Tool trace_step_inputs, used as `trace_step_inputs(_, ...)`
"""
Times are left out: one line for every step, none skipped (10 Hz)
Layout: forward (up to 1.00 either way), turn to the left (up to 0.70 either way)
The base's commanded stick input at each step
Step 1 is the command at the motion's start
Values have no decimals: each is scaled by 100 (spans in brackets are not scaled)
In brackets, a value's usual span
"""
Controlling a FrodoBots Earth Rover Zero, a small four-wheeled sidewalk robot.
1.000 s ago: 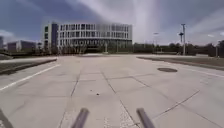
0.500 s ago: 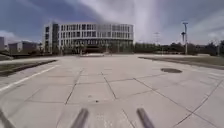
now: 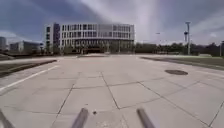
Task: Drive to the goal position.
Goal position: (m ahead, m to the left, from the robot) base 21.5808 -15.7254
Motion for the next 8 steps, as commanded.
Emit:
trace_step_inputs(50, 0)
trace_step_inputs(50, 0)
trace_step_inputs(50, 0)
trace_step_inputs(50, 0)
trace_step_inputs(50, 0)
trace_step_inputs(50, 0)
trace_step_inputs(50, 0)
trace_step_inputs(50, 0)
